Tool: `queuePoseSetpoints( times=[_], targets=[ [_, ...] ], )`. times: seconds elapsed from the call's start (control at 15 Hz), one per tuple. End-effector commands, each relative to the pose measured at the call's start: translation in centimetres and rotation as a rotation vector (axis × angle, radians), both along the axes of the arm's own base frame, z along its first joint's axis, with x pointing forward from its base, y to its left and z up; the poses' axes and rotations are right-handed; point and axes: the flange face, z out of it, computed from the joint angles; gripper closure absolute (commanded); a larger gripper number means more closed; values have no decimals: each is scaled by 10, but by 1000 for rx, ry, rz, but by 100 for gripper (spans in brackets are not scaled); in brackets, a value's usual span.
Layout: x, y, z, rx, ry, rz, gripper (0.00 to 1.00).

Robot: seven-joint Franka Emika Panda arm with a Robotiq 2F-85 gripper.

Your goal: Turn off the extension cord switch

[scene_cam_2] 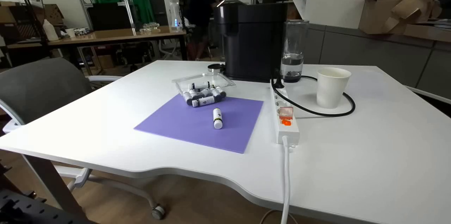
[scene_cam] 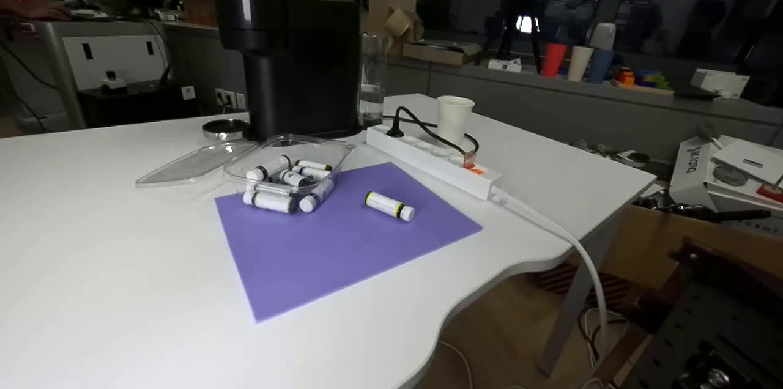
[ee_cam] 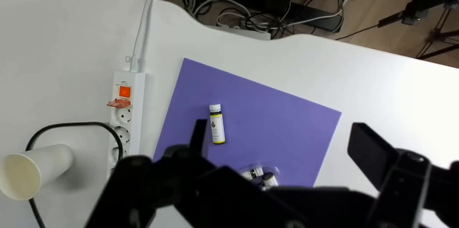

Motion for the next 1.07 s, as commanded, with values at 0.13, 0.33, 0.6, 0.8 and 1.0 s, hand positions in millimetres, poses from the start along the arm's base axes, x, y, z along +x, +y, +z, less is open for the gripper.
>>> queuePoseSetpoints(
  times=[0.13, 0.33, 0.6, 0.8, 1.0],
  targets=[
    [3, -4, 0, -24, -79, -7, 0],
    [10, -22, -8, -46, -214, -33, 0],
    [12, -61, -30, -57, -364, -118, 0],
    [6, -100, -52, -26, -409, -210, 0],
    [1, -140, -76, 21, -397, -286, 0]
  ],
)
